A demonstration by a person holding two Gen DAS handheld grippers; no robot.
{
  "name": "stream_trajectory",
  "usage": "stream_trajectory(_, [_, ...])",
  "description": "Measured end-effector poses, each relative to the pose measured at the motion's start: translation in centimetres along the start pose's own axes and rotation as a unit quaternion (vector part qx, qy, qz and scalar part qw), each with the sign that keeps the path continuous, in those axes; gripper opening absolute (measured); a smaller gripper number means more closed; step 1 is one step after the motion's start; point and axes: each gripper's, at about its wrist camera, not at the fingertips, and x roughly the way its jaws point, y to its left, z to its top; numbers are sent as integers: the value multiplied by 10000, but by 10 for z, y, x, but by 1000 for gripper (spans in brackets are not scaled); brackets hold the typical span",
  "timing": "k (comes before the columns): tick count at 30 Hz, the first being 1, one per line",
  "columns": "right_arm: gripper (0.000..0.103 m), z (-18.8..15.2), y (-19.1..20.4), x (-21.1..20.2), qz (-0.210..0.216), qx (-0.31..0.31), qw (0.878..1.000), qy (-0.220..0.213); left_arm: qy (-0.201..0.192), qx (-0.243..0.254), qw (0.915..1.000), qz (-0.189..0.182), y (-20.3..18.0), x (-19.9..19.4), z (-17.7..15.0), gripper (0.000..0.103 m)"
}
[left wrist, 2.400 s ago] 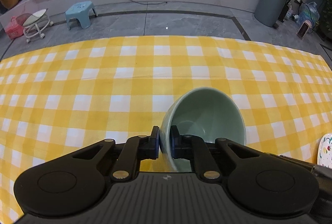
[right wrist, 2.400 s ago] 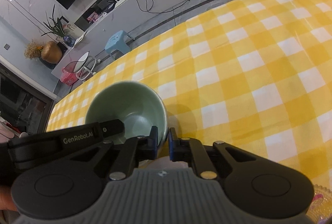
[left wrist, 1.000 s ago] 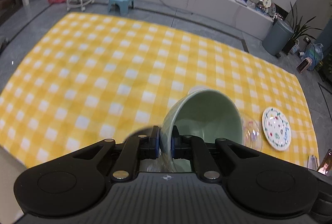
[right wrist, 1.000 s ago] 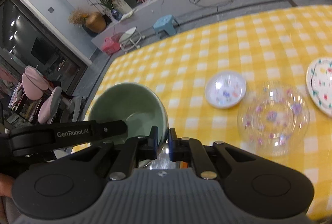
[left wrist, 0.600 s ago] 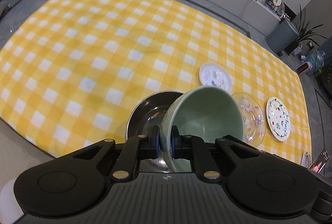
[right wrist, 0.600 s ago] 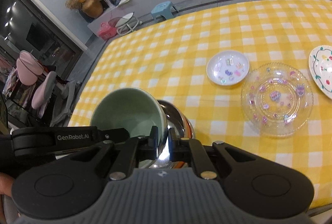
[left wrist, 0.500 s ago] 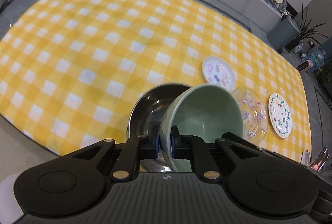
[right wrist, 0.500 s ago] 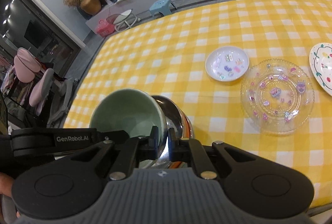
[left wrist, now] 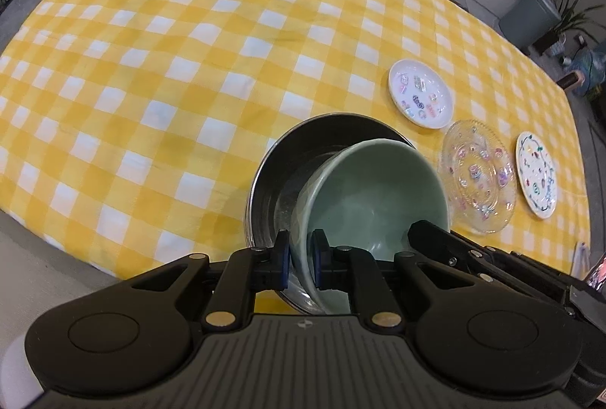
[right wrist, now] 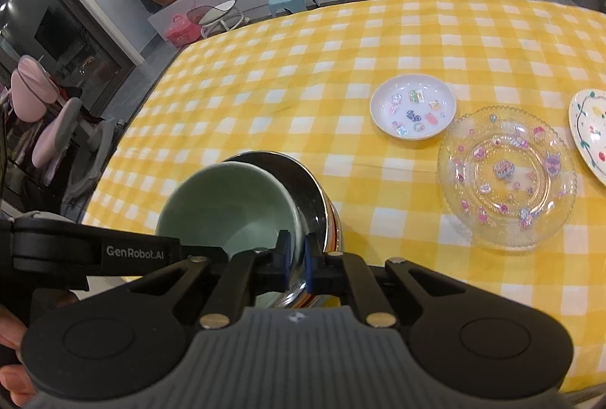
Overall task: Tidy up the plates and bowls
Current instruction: 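Open both grippers to release the pale green bowl's rim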
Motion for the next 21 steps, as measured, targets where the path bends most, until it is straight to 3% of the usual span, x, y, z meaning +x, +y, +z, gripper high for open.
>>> stream_trajectory(8, [8, 1, 3, 3, -159, -140, 9998, -69, -56, 186, 9996, 221, -3, -3, 6, 12])
stream_trajectory(15, [7, 2, 10, 5, -379, -417, 9983, -137, -140, 176, 9997, 42, 1, -11, 9, 13])
stream_trajectory(21, [12, 1, 10, -7, -438, -527, 9968, -408, -494, 123, 9985, -200, 7, -23, 2, 31])
